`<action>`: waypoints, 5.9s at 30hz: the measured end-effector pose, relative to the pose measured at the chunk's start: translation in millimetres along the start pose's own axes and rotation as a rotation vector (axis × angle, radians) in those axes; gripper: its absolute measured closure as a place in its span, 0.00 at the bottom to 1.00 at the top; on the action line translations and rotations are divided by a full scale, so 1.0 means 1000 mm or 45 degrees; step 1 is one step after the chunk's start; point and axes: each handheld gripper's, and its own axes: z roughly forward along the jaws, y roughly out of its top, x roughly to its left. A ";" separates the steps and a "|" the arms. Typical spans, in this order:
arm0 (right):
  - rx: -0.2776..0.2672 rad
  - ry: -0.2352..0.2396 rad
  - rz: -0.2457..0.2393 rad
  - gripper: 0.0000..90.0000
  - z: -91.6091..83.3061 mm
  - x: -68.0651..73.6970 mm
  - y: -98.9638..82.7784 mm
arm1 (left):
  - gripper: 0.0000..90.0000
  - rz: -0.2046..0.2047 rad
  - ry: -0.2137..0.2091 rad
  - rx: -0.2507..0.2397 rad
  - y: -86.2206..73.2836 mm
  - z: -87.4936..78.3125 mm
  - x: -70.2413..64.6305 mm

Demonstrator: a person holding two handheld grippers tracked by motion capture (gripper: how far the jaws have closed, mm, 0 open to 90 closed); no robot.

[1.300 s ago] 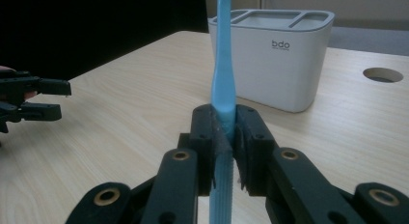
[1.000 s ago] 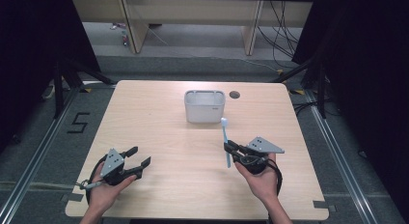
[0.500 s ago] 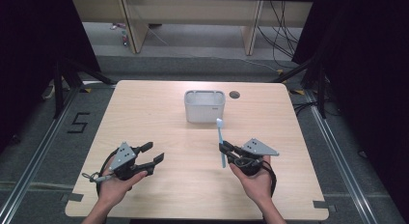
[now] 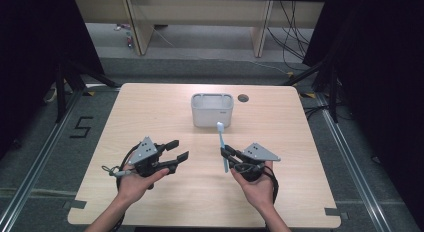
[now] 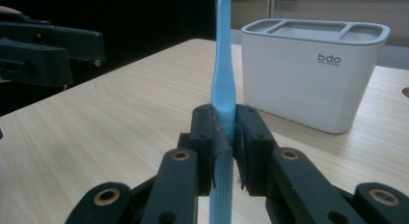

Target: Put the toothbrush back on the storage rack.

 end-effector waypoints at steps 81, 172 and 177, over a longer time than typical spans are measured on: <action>-0.005 -0.041 -0.146 0.87 0.027 0.034 0.011 | 0.95 -0.194 -0.127 0.023 0.033 0.062 -0.007; 0.023 -0.385 0.087 0.48 -0.063 -0.043 -0.056 | 0.95 0.113 0.137 -0.179 0.088 0.057 0.058; 0.002 -0.381 0.125 0.48 -0.062 -0.042 -0.058 | 0.95 0.120 0.144 -0.187 0.093 0.058 0.061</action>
